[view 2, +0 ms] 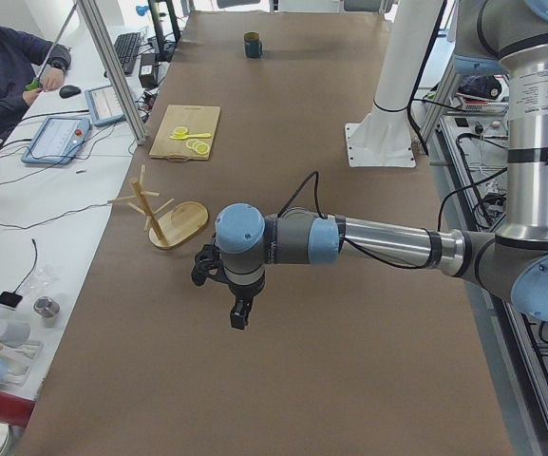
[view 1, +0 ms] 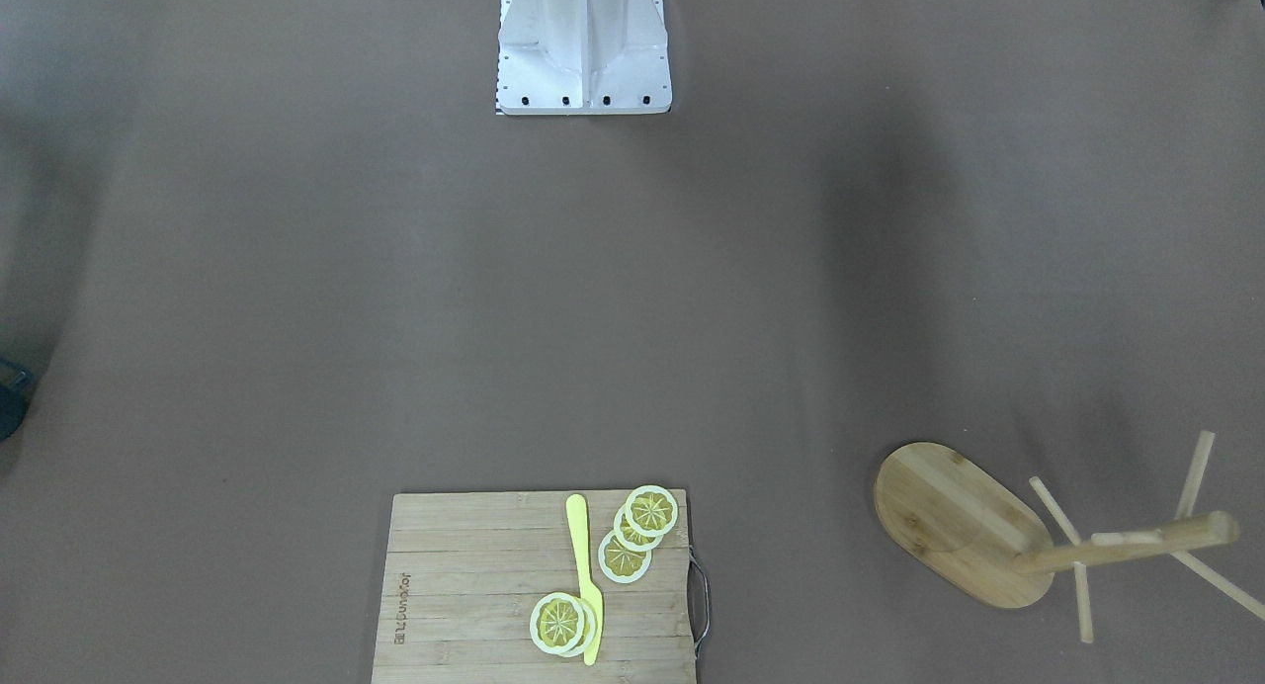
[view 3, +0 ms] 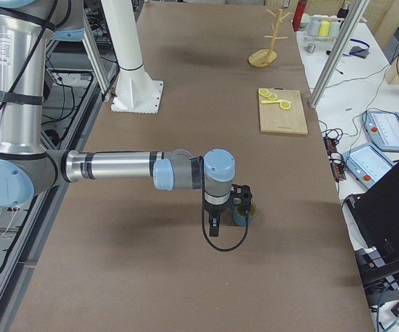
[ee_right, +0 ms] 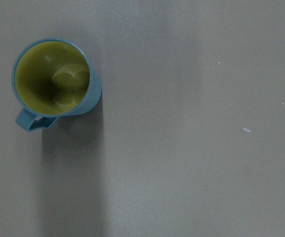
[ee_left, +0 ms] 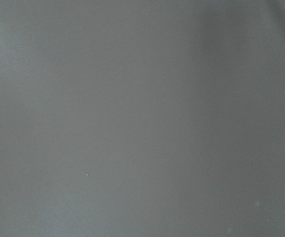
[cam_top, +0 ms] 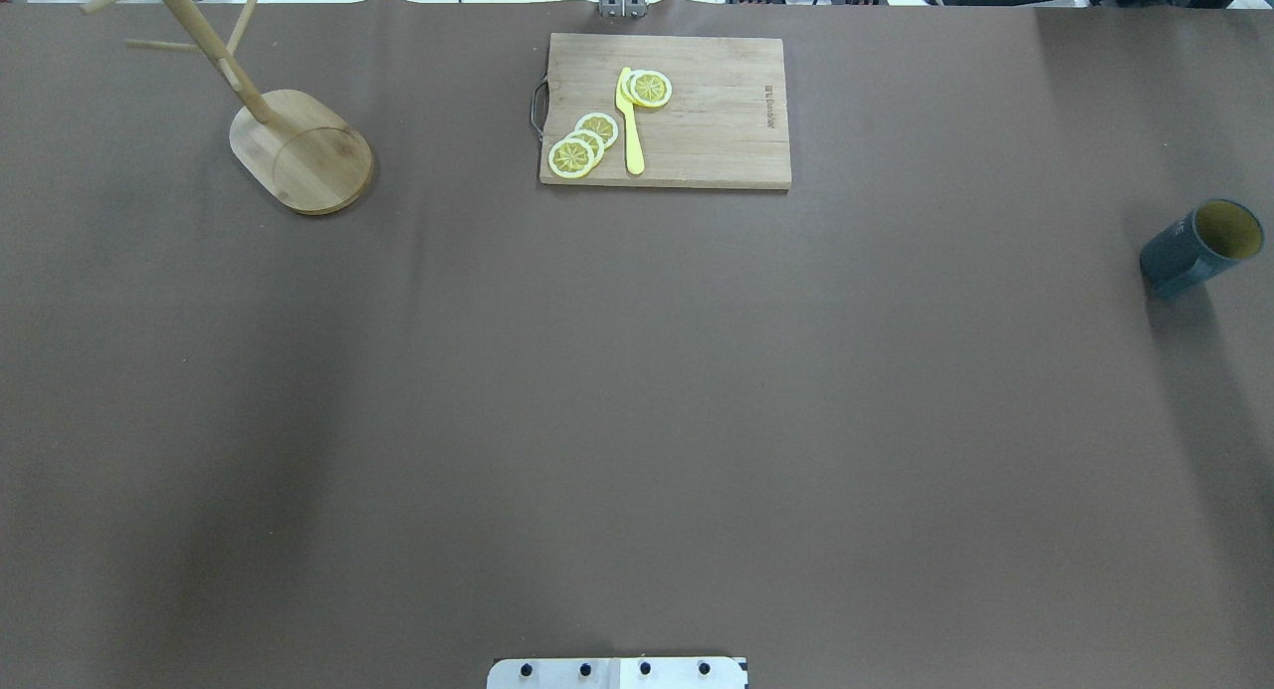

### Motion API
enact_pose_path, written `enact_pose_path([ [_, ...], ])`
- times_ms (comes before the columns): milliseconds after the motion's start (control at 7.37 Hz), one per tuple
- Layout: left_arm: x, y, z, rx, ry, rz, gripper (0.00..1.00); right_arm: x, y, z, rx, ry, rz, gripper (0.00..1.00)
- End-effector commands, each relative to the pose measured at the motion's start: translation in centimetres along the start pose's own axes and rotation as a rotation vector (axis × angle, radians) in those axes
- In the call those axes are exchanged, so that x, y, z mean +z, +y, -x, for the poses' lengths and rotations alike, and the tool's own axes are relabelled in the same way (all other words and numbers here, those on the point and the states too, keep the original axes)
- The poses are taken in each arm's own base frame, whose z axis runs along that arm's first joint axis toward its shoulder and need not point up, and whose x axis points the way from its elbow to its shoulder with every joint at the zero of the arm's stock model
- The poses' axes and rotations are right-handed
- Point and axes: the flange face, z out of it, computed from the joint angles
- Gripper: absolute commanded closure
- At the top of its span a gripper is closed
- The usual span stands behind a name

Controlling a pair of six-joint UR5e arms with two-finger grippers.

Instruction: Hang cup on storage rack

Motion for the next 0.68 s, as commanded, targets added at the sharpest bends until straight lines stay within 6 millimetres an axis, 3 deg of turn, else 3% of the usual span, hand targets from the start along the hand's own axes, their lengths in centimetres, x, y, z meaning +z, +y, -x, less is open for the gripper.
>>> enact_pose_path([
  [0,0.12,-0.23,-0.03,0.003,-0.008,0.005,0.01,0.01,0.01,-0.01,0.000,0.000,0.000,0.00],
  [543,-0.13,-0.09,-0.40,0.011,-0.002,-0.003,0.01,0.10,0.16,-0.10,0.002,0.000,0.002,0.00],
])
